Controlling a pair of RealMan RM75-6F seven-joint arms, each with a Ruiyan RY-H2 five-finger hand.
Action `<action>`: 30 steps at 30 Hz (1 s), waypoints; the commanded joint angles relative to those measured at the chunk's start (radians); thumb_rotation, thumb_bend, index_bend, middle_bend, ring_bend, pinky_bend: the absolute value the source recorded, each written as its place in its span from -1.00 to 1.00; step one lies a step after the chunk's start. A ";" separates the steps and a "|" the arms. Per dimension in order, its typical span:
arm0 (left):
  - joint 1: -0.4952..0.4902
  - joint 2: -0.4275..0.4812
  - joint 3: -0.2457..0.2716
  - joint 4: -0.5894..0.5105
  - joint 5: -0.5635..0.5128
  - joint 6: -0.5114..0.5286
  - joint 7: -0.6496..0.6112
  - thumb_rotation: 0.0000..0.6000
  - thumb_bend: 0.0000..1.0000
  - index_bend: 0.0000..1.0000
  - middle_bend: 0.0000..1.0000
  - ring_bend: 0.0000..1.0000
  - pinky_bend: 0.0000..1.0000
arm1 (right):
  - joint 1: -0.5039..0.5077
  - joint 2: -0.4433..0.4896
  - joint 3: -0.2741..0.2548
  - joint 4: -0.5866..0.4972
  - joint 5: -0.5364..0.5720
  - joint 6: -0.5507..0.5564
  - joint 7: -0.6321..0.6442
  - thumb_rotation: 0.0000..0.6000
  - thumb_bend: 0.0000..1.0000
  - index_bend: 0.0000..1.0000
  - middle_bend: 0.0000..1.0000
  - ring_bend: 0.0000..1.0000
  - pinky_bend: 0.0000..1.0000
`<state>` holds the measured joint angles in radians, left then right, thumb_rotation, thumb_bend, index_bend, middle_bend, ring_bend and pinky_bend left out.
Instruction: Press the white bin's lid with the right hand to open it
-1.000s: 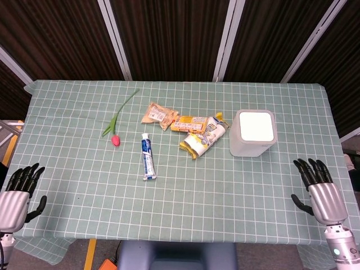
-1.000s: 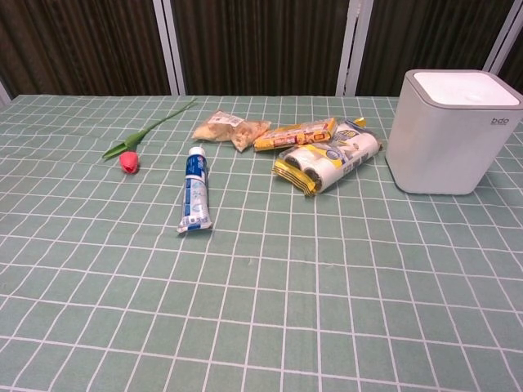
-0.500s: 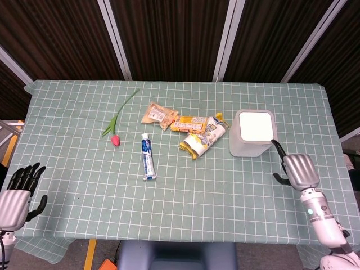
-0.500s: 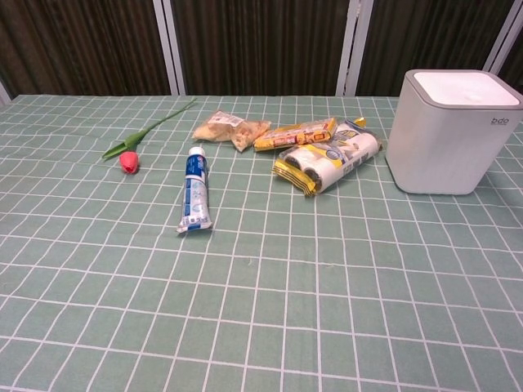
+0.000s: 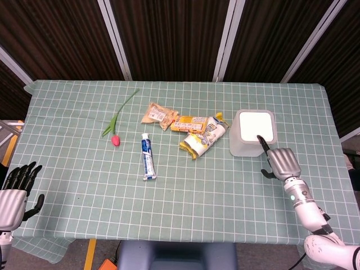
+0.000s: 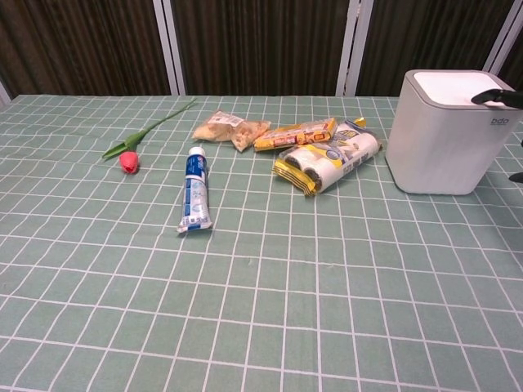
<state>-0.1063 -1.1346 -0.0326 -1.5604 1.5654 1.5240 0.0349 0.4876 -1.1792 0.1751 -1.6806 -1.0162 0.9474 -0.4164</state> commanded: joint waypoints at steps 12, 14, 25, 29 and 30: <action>0.004 0.001 0.002 -0.002 0.009 0.012 0.000 1.00 -0.05 -1.00 -1.00 -1.00 -0.82 | -0.150 -0.014 -0.017 -0.012 -0.374 0.434 0.212 1.00 -0.29 -1.00 0.57 0.56 0.58; 0.004 0.000 0.002 -0.003 0.010 0.013 0.002 1.00 -0.05 -1.00 -1.00 -1.00 -0.82 | -0.196 -0.002 -0.050 -0.027 -0.424 0.506 0.182 1.00 -0.29 -1.00 0.30 0.31 0.42; 0.005 -0.009 0.003 -0.001 0.022 0.023 0.009 1.00 -0.05 -1.00 -1.00 -1.00 -0.82 | -0.382 -0.008 -0.223 0.070 -0.571 0.649 0.239 1.00 -0.29 -1.00 -1.00 -1.00 -0.99; 0.001 -0.016 0.008 0.001 0.030 0.016 0.021 1.00 -0.05 -1.00 -1.00 -1.00 -0.82 | -0.384 0.007 -0.217 0.090 -0.599 0.662 0.286 1.00 -0.29 -1.00 -1.00 -1.00 -1.00; 0.000 -0.018 0.009 0.001 0.032 0.015 0.024 1.00 -0.05 -1.00 -1.00 -1.00 -0.82 | -0.386 0.010 -0.217 0.090 -0.596 0.657 0.288 1.00 -0.29 -1.00 -1.00 -1.00 -1.00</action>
<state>-0.1052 -1.1516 -0.0245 -1.5594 1.5968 1.5402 0.0585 0.1143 -1.1706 -0.0379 -1.6045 -1.6019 1.5970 -0.1511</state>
